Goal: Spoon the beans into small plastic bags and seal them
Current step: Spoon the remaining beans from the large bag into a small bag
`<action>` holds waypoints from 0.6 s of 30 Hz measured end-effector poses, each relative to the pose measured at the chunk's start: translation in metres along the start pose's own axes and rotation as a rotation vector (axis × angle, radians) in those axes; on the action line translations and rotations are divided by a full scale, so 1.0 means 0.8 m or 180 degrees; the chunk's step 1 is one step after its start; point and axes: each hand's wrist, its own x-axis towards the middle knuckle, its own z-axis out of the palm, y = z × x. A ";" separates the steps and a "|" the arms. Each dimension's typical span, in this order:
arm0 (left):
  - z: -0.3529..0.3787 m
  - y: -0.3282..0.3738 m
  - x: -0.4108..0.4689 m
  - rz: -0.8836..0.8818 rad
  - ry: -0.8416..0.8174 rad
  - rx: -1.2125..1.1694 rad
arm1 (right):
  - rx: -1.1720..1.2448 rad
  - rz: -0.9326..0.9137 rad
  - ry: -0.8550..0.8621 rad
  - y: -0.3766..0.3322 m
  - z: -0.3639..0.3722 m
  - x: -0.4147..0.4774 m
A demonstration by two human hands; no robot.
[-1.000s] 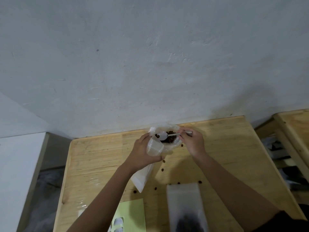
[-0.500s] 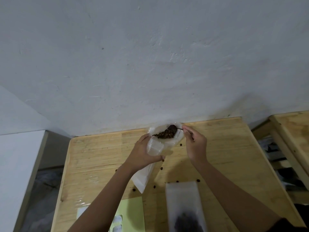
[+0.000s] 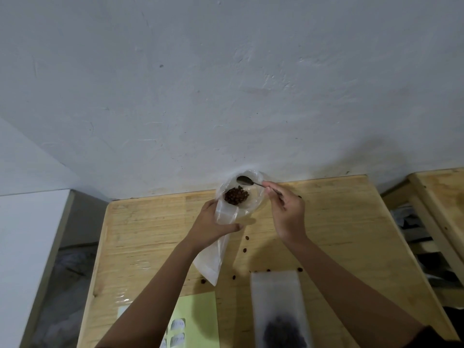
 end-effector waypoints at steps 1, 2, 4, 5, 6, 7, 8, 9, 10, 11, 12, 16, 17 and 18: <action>0.000 0.000 0.000 -0.0002 0.0000 -0.0011 | -0.0037 0.0034 0.0040 0.003 -0.001 0.001; 0.001 -0.001 0.001 0.0009 -0.0004 -0.0012 | -0.0084 0.0065 0.0071 0.006 -0.003 0.001; 0.002 0.000 0.001 0.0049 -0.0015 0.0009 | -0.0228 0.0153 0.0098 0.015 -0.004 0.002; 0.003 0.001 0.002 0.0078 -0.0017 0.0020 | -0.0283 0.0238 0.0106 0.020 -0.004 0.003; 0.004 0.002 0.002 0.0124 -0.0014 0.0027 | -0.0276 0.0361 0.0129 0.024 -0.004 0.004; 0.005 0.004 0.001 0.0184 -0.0015 0.0048 | -0.0211 0.0540 0.0176 0.028 -0.003 0.005; 0.005 0.005 0.000 0.0240 -0.0025 0.0095 | -0.0119 0.0740 0.0232 0.031 -0.002 0.007; 0.006 0.007 0.000 0.0295 -0.0038 0.0164 | -0.0030 0.0936 0.0299 0.034 -0.002 0.008; 0.007 0.008 0.001 0.0341 -0.0053 0.0243 | 0.0064 0.1113 0.0358 0.037 -0.001 0.010; 0.008 0.008 0.002 0.0369 -0.0082 0.0329 | 0.0201 0.1296 0.0418 0.038 0.001 0.011; 0.009 0.010 0.003 0.0398 -0.0126 0.0408 | 0.0396 0.1492 0.0470 0.039 0.003 0.012; 0.015 0.016 0.004 0.0626 -0.0381 0.0677 | 0.1231 0.2208 0.0565 0.036 0.012 0.013; 0.016 0.015 0.004 0.0660 -0.0396 0.0736 | 0.1325 0.2313 0.0586 0.036 0.011 0.013; 0.016 0.014 0.004 0.0666 -0.0392 0.0787 | 0.1409 0.2389 0.0619 0.037 0.010 0.014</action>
